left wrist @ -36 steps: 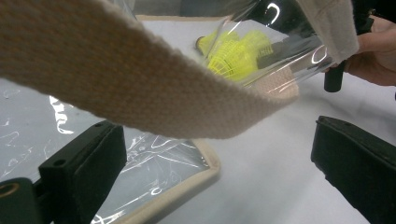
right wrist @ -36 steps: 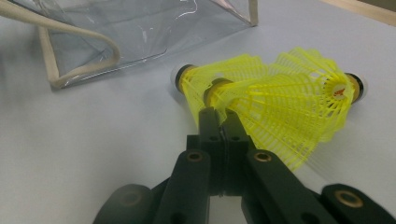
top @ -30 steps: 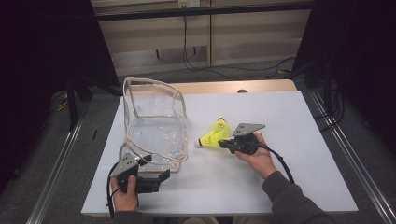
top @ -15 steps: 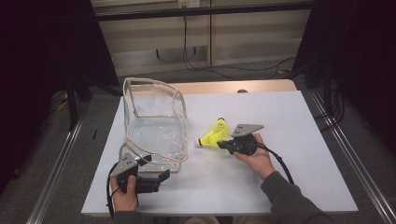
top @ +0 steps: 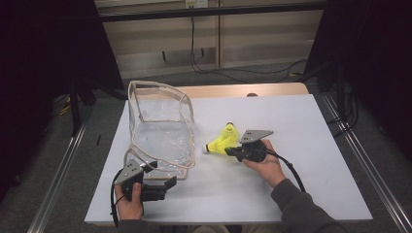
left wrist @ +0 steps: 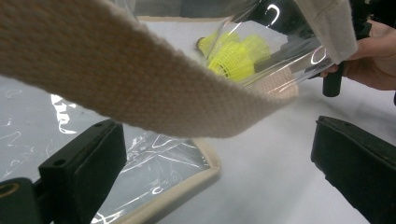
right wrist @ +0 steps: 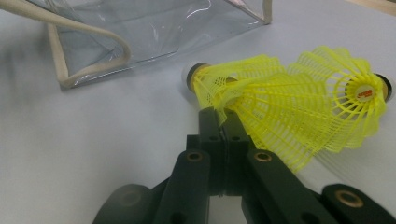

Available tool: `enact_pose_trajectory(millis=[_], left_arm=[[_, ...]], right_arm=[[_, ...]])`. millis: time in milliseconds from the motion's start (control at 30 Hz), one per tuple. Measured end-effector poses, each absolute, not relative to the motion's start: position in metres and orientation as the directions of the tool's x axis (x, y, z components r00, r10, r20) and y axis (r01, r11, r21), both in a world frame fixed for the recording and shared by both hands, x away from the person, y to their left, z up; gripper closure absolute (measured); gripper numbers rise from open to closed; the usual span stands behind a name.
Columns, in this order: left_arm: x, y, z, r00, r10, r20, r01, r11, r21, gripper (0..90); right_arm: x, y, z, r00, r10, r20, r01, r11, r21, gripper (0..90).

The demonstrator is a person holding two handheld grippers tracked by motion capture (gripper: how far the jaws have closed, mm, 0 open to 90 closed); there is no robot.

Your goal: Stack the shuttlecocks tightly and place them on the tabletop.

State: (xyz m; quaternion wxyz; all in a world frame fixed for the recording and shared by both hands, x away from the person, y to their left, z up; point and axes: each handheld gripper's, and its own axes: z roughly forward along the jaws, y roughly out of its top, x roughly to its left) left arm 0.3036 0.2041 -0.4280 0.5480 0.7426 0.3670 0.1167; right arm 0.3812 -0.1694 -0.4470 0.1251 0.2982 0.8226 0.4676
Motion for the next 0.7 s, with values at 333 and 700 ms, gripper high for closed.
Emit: enact_pose_trajectory(millis=[333, 700], left_arm=[[0.3034, 0.2042, -0.4281, 0.703, 0.674, -0.229, 0.417, -0.130, 0.900, 3.4], [0.3035, 0.2042, -0.4285, 0.703, 0.673, -0.230, 0.416, -0.126, 0.901, 3.4]], right_arm=[[0.3814, -0.1695, -0.4469, -0.791, 0.607, 0.072, 0.373, 0.386, 0.843, 89.9], [0.3845, -0.1708, -0.4499, -0.775, 0.628, 0.066, 0.384, 0.385, 0.839, 85.5]])
